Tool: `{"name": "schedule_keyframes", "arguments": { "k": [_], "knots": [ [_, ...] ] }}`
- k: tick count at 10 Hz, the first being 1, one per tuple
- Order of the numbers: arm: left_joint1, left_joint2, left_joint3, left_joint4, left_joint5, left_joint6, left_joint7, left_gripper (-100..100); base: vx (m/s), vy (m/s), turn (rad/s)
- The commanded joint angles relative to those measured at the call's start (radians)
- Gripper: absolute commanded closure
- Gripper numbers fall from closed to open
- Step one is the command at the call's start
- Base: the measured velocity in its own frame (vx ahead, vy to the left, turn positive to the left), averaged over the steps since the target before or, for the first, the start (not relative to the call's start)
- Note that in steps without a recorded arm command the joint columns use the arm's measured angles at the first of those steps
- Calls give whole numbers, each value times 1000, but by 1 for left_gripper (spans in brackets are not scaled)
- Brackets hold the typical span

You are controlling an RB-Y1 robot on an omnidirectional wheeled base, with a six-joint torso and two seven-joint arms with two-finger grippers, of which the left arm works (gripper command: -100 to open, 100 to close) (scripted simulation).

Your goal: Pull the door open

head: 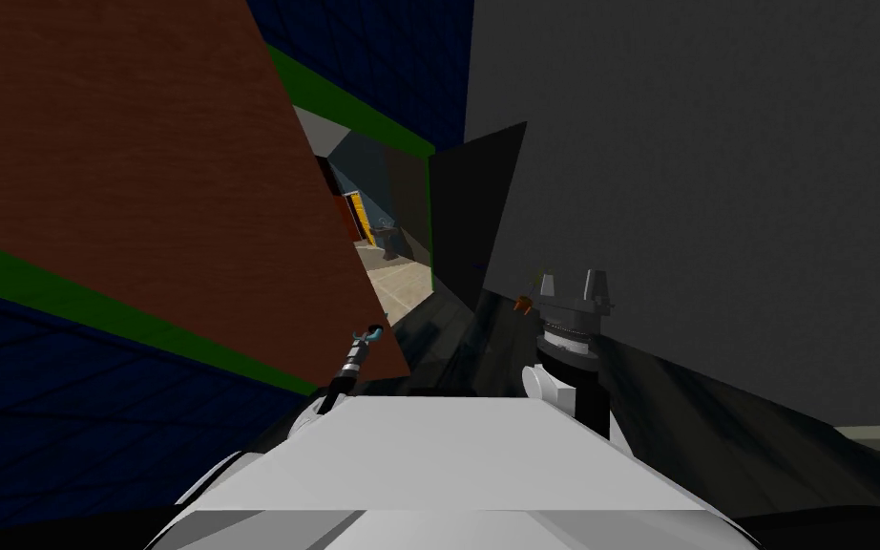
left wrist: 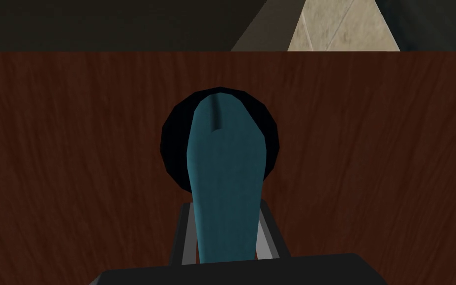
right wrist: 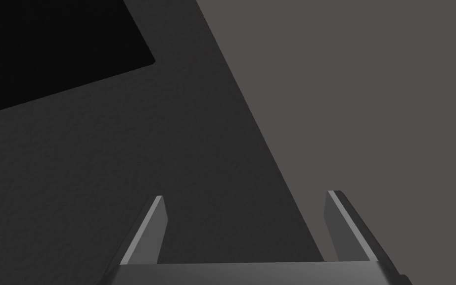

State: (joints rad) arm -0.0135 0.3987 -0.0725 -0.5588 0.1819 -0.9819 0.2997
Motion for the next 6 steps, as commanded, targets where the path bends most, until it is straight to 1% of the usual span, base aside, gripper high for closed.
{"name": "schedule_keyframes", "arguments": {
  "k": [1,2,3,4,6],
  "knots": [
    [-17,-6,-19,7,11,14,-10,100,-193,74,-96],
    [-17,-6,-19,7,11,14,-10,100,-103,49,-40],
    [-7,-4,-14,-12,11,28,-13,100,-35,15,-7],
    [-13,-1,-25,4,11,19,-8,100,-150,18,-112],
    [-20,2,-34,16,11,9,-1,100,-194,27,-118]
  ]
}}
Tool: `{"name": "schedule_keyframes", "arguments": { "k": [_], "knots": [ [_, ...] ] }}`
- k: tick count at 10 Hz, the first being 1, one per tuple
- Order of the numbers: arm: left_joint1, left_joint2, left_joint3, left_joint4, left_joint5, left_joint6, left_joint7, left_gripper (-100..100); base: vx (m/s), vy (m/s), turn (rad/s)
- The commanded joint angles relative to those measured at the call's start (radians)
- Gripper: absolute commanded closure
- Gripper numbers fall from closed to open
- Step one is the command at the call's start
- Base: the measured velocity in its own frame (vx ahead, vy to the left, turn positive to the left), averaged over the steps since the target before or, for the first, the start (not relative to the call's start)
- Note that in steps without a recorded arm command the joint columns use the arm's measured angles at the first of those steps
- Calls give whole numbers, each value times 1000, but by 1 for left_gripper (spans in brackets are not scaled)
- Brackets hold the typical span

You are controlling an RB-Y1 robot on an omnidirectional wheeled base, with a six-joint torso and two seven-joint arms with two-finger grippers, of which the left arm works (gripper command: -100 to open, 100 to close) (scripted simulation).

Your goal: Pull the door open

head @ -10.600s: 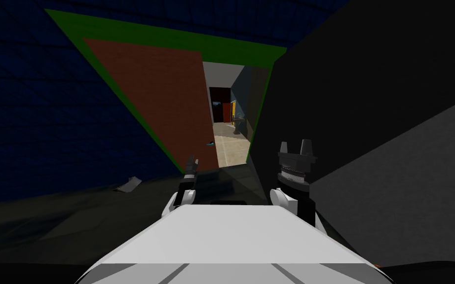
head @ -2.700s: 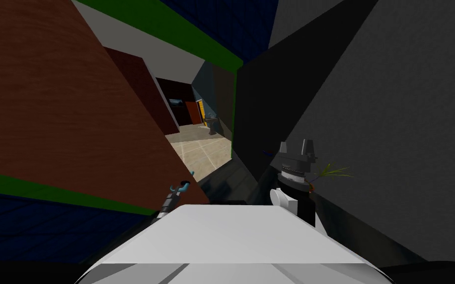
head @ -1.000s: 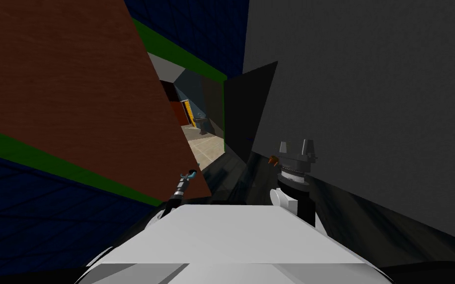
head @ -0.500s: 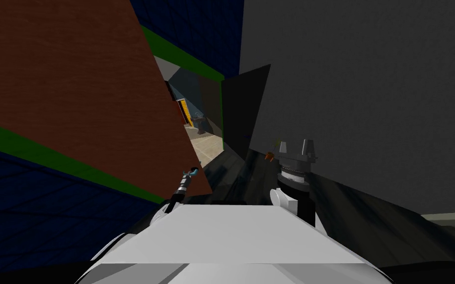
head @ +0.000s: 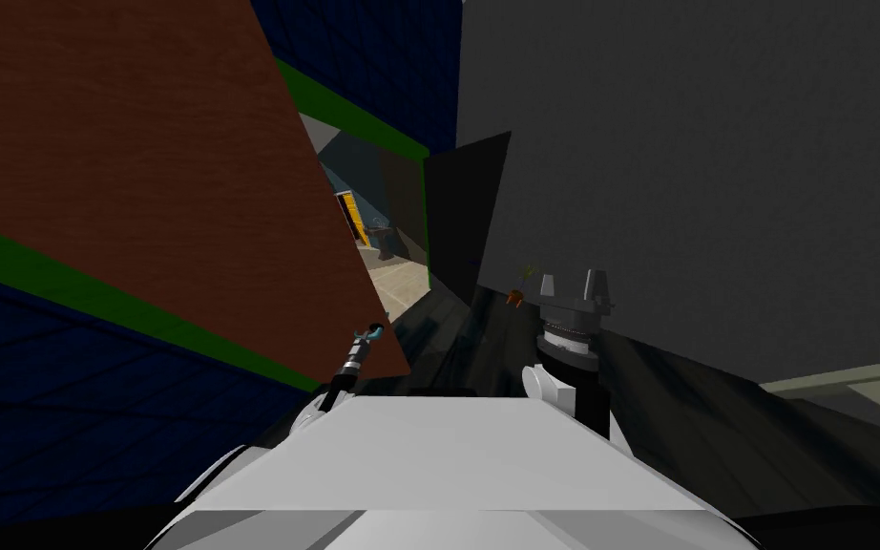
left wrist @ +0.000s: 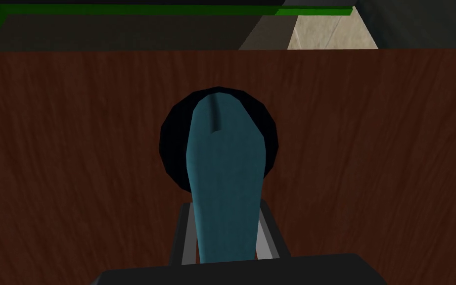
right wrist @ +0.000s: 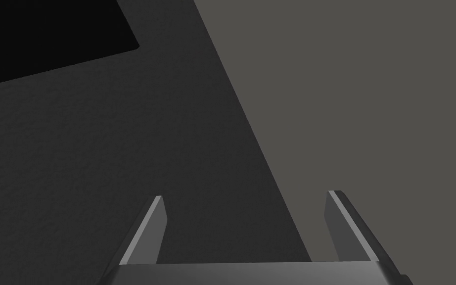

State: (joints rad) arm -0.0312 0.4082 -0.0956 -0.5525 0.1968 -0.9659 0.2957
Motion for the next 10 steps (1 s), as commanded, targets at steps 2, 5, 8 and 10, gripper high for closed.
{"name": "schedule_keyframes", "arguments": {
  "k": [2,5,8,10],
  "knots": [
    [-13,-1,-27,31,-4,-24,13,100,-230,48,-135],
    [-30,8,-51,63,-3,-50,29,100,-199,86,-159],
    [-41,15,-68,85,-3,-68,40,100,-184,86,-122],
    [-47,16,-68,92,-2,-70,40,100,-112,35,-34]
  ]
}}
